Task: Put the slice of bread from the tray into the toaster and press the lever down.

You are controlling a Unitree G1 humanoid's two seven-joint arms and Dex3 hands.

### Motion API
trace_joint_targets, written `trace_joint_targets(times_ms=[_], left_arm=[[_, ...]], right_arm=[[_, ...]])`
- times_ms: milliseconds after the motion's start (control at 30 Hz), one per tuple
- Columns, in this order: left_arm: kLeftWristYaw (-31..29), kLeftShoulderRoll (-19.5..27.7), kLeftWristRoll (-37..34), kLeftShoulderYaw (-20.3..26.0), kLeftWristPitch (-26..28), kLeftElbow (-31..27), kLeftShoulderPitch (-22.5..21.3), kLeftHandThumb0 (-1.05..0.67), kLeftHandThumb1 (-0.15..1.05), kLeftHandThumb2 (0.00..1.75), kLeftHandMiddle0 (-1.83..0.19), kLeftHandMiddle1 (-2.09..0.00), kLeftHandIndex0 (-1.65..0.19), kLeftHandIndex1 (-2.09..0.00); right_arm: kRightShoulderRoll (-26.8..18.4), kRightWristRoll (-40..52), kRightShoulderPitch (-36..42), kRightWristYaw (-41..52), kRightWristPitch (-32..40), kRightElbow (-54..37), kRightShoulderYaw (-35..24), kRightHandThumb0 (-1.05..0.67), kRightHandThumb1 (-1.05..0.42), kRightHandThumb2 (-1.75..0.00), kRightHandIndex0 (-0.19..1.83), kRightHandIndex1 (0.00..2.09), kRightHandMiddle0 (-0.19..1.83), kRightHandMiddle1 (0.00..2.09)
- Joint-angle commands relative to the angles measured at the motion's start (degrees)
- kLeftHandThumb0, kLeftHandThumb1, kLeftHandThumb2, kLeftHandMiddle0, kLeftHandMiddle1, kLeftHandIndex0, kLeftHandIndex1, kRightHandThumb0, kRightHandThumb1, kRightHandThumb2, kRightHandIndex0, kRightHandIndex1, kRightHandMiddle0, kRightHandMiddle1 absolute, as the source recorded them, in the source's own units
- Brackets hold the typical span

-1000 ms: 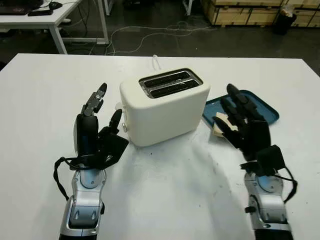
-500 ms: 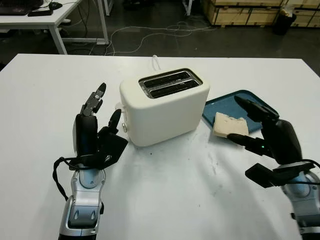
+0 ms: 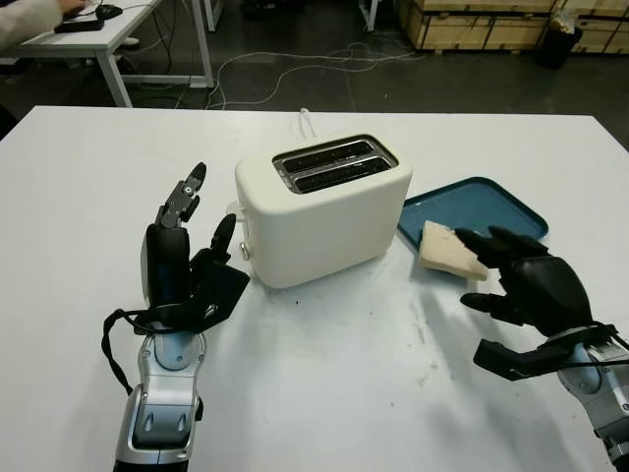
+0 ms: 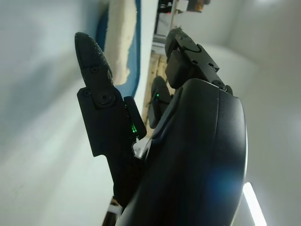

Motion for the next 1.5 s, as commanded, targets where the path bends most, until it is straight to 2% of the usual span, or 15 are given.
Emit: trace_joint_targets(times_ms=[0,367,500,800,1033,1467], left_arm=[[0.22,0.12,0.05,-0.01,-0.52,-0.58,-0.70,-0.43,0.92,0.46,-0.20,-0.67,-0.41,-0.01],[0.05,0.34,-0.17,-0.10,-0.75,-0.40,-0.80,-0.45,0.92,0.46,-0.21,-0.68,-0.42,-0.01],[0.34,0.13,0.24,-0.23,-0.32,-0.46,-0.91,-0.46,0.92,0.44,-0.21,-0.68,-0.43,-0.02],[0.27,0.10,0.29,-0.35,-0.26,-0.61,-1.01,-0.47,0.92,0.43,-0.22,-0.69,-0.44,-0.02],[0.28,0.34,0.49,-0.32,-0.39,-0.76,-1.03,-0.47,0.92,0.43,-0.23,-0.70,-0.44,-0.02],[0.47,0.06,-0.08,0.15,-0.56,-1.25,-1.07,-0.49,0.92,0.43,-0.23,-0.68,-0.44,-0.01]], right_arm=[[-0.92,-1.01,-1.04,-1.07,1.16,1.20,1.10,-0.56,-0.82,-0.01,0.24,0.00,0.28,0.00],[-2.84,-6.11,-3.25,-7.12,4.68,5.51,5.65,-0.52,-0.83,0.00,0.27,0.02,0.31,0.02],[-3.94,-7.79,-4.31,-10.67,4.57,6.77,7.19,-0.43,-0.86,-0.01,0.35,0.05,0.36,0.03],[-5.41,-10.07,-6.21,-18.51,4.12,9.64,10.04,-0.34,-0.90,-0.01,0.46,0.08,0.46,0.04],[-6.41,-10.21,-6.98,-19.06,4.82,9.99,11.45,-0.33,-0.91,-0.01,0.47,0.06,0.47,0.03],[-7.33,-10.02,-9.91,-14.19,5.98,12.95,14.21,-0.35,-0.89,0.00,0.50,0.03,0.47,0.01]])
